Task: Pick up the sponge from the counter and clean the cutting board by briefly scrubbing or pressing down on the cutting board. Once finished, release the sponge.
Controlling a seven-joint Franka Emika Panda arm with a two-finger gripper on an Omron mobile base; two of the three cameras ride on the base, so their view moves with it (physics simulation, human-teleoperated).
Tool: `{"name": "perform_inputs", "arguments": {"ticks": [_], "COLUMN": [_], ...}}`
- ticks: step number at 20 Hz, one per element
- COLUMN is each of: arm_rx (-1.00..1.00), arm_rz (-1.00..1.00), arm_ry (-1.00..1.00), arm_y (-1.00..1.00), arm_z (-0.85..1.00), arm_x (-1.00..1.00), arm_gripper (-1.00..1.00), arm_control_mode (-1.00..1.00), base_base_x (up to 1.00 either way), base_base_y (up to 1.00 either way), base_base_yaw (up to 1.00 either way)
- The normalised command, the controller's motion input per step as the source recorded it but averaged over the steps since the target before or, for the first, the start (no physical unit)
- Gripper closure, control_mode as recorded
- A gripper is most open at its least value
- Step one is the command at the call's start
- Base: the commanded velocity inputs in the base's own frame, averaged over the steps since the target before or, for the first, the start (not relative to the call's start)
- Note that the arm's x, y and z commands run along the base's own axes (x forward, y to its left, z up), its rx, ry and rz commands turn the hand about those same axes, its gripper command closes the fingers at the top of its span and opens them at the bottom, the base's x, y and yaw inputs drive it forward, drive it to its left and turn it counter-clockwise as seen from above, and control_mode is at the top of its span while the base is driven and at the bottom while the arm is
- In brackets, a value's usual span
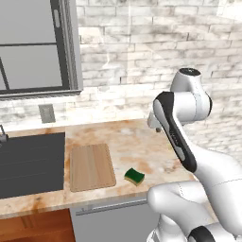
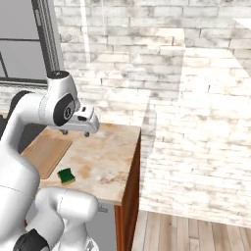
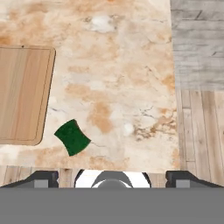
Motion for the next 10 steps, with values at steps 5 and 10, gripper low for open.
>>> {"name": "perform_inputs", "arguments": {"ticks": [5,10], "arm_rx": [-0.05,-0.02], "arm_rz": [0.16,0.32], "arm_ry": [0.20,0.11], "arm_y": [0.42,0.37], "arm_z": [-0.59,-0.55], "arm_x": [-0.01,-0.07], "arm_gripper": [-1.00,-1.00], "arm_control_mode": [-1.00,-1.00], "base_base_x": [0.00,0.00], "base_base_y": [0.00,0.00], "base_base_yaw": [0.00,0.00]}}
